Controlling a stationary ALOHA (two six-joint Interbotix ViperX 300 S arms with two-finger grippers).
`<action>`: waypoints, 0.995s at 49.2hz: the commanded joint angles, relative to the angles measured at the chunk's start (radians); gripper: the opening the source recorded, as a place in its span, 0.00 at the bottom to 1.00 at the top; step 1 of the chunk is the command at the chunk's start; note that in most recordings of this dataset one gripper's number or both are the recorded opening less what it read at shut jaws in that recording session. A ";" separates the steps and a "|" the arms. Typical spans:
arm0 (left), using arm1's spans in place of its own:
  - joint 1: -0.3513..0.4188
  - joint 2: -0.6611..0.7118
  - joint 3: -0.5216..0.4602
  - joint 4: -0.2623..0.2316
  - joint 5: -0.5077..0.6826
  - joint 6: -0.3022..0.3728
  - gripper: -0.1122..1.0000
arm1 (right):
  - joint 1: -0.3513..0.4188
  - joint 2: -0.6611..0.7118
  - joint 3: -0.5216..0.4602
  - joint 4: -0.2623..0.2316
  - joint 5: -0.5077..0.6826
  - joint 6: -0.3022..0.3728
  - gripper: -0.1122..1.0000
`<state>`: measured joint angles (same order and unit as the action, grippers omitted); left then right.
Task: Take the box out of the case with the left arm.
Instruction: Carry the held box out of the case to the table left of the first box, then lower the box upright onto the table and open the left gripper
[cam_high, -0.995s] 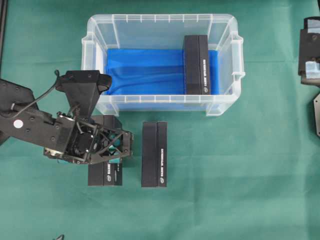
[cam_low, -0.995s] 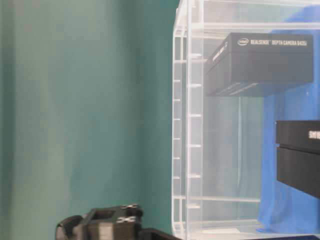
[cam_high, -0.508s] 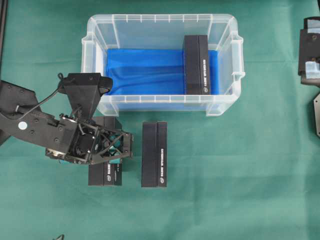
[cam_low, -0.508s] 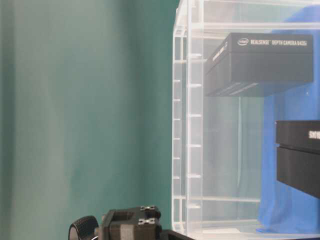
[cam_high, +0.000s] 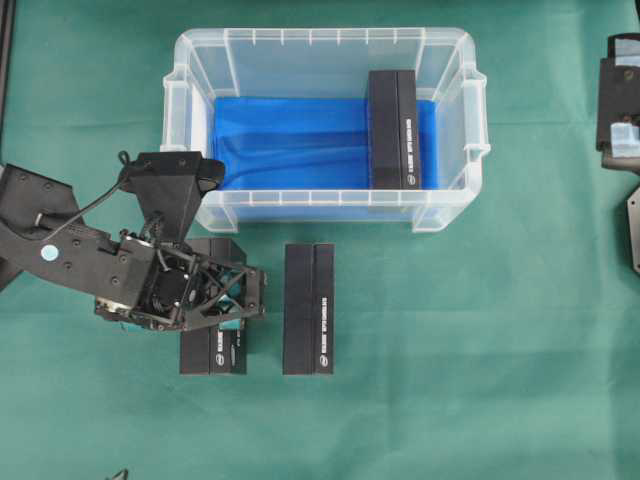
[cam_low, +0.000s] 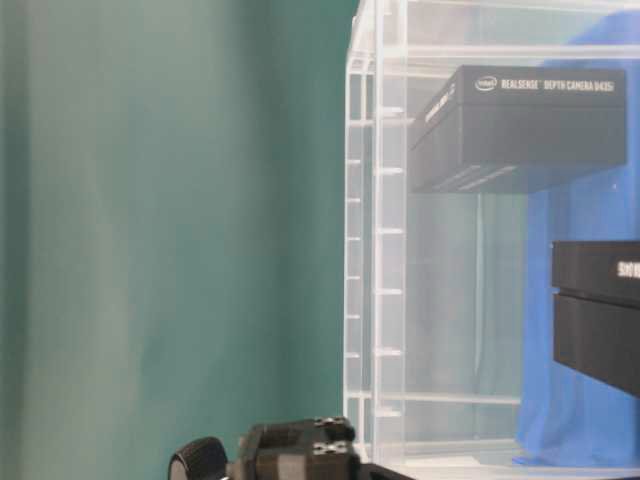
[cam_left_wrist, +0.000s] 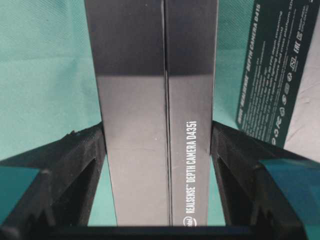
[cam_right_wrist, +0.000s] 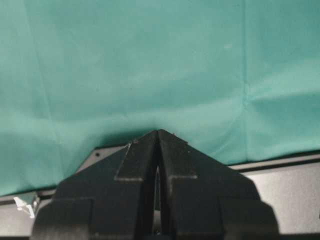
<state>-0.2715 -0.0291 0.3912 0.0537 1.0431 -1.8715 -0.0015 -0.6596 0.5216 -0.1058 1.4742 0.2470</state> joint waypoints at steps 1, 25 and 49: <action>0.005 -0.015 -0.012 -0.002 -0.006 0.000 0.64 | 0.000 0.000 -0.008 -0.002 -0.005 0.002 0.10; -0.009 -0.021 0.005 -0.002 -0.058 0.003 0.64 | 0.000 0.000 -0.009 -0.003 -0.005 -0.002 0.10; -0.009 -0.023 0.005 -0.002 -0.081 0.003 0.97 | 0.000 -0.005 -0.006 -0.002 -0.005 -0.003 0.10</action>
<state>-0.2792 -0.0307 0.4096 0.0506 0.9649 -1.8684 -0.0015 -0.6611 0.5231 -0.1074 1.4726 0.2454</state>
